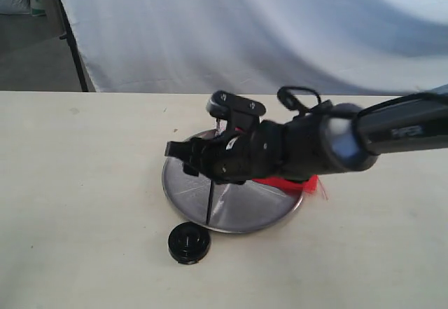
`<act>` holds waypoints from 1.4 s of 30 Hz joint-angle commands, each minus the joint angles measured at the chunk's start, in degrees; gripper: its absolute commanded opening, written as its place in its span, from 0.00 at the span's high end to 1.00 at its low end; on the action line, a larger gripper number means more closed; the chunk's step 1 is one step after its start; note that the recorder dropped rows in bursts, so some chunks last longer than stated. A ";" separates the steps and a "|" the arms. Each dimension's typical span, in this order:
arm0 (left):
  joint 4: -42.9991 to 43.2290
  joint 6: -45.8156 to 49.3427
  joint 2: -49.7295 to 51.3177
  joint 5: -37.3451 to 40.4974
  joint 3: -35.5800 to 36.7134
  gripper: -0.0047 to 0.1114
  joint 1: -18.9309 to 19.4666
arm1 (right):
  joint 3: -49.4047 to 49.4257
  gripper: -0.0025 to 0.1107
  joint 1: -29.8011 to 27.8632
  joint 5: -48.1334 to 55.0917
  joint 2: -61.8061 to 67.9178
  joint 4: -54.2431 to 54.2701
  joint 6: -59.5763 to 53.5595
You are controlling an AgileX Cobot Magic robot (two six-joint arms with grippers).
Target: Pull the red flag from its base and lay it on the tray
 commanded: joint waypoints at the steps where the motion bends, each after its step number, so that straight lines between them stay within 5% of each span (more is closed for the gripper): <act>1: -0.16 0.16 -0.15 -0.04 0.17 0.96 0.11 | -0.02 0.48 -0.20 8.16 -9.53 -0.80 -6.58; 4: -0.16 0.16 -0.15 -0.04 0.17 0.96 0.11 | -0.02 0.55 -0.20 14.30 -16.15 -3.33 -7.80; 10: -0.16 0.16 -0.15 -0.04 0.17 0.96 0.11 | -0.02 0.98 0.00 26.40 -26.63 -8.91 -8.78; 15: -0.16 0.16 -0.15 -0.04 0.17 0.96 0.11 | 5.15 0.98 1.68 26.76 -34.96 -9.81 -8.81; 29: -0.16 0.16 -0.15 -0.04 0.17 0.96 0.11 | 40.04 0.98 2.98 -9.24 -64.58 -9.55 -8.43; 42: -0.16 0.16 -0.15 -0.04 0.17 0.96 0.11 | 59.85 0.98 2.98 -12.65 -84.05 -9.52 -11.20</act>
